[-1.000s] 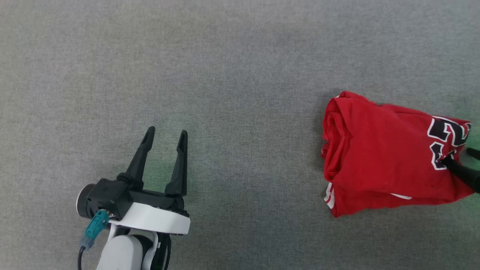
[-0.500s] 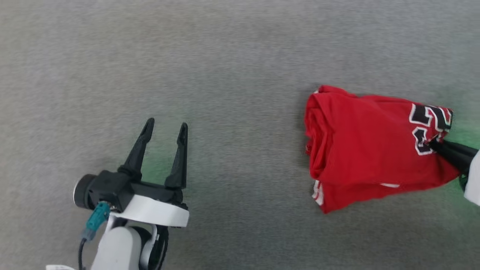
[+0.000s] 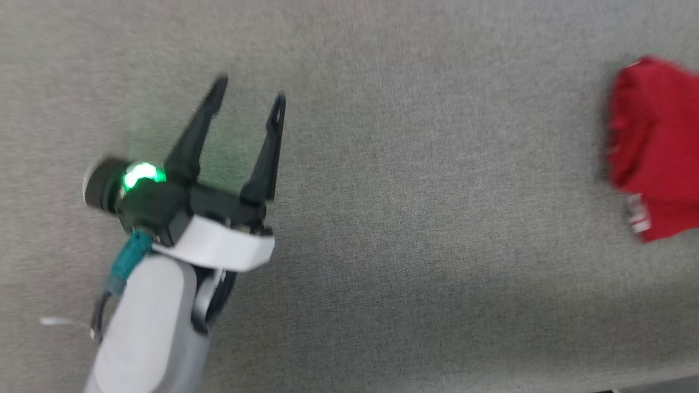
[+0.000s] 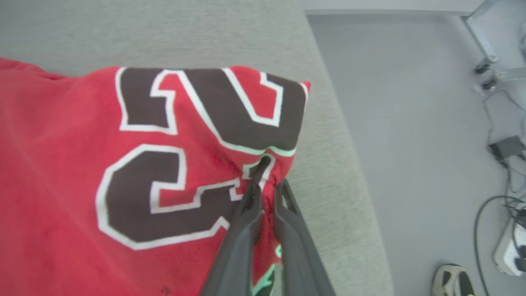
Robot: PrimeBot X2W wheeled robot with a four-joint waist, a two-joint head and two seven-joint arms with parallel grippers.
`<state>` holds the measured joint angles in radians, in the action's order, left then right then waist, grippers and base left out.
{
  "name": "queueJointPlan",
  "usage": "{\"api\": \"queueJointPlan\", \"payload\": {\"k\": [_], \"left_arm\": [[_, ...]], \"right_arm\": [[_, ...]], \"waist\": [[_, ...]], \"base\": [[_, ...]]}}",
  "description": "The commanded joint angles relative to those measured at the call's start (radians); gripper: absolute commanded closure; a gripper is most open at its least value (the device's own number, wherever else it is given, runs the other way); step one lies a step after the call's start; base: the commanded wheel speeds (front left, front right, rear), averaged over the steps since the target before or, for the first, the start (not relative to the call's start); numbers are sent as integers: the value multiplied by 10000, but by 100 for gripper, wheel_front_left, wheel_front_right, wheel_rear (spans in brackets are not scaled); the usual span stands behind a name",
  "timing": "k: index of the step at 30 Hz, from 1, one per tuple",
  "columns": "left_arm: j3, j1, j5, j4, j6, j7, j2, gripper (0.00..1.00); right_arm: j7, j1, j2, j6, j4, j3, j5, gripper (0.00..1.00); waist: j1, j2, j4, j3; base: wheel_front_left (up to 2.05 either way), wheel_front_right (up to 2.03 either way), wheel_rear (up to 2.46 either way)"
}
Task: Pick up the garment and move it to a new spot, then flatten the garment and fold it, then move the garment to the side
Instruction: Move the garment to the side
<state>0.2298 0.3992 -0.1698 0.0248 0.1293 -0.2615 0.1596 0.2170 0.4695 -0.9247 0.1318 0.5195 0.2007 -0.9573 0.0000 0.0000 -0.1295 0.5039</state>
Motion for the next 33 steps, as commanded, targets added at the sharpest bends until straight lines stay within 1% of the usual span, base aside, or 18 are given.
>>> {"api": "queueJointPlan", "payload": {"k": [1, 6, 10, 15, 19, 22, 23, 24, 28, 33], "left_arm": [[96, 511, 134, -65, 19, -50, 148, 0], [287, 1610, 208, -221, 19, -50, 473, 0], [331, 2139, 289, -435, 18, -50, 663, 0], [310, 2330, 324, -622, 19, -50, 834, 0], [278, 2229, 384, -672, 19, -50, 872, 0], [250, 2158, 370, -632, 18, -50, 855, 0], [227, 2115, 364, -605, 18, -50, 822, 0], [151, 2005, 348, -557, 18, -50, 749, 0], [5, 1607, 192, -402, 18, -50, 600, 0], [-409, 674, -15, -162, 18, -50, 416, 0]], "right_arm": [[-349, 398, -138, -22, 505, -189, 154, 100], [-1298, 1495, -357, -22, 2044, -413, 851, 100], [-2030, 2499, -197, -22, 3378, -517, 1537, 100], [-2675, 3557, 110, -22, 4788, -442, 2131, 100], [-3153, 4132, 324, -22, 5577, -214, 2438, 100], [-3429, 4346, 449, -22, 5888, -83, 2588, 100], [-3604, 4451, 487, -22, 6048, -22, 2665, 91], [-3921, 4572, 562, -22, 6308, 108, 2841, 0], [-4312, 4622, 722, -22, 6310, 568, 3098, 0], [-4481, 4280, 981, -22, 5569, 1449, 3166, 0]], "waist": [[0, 0, -193, 553], [0, 0, -154, 1273], [0, 0, -69, 1664], [0, 0, 19, 1907], [0, 0, 49, 1950], [0, 0, 51, 1899], [0, 0, 53, 1843], [0, 0, 48, 1670], [0, 0, 60, 1040], [0, 0, 171, 6]], "base": [[0, 0, 0], [0, 0, 0], [0, 0, 0], [0, 0, 0], [0, 0, 0], [0, 0, 0], [0, 0, 0], [0, 0, 0], [0, 0, 0], [0, 0, 0]]}}
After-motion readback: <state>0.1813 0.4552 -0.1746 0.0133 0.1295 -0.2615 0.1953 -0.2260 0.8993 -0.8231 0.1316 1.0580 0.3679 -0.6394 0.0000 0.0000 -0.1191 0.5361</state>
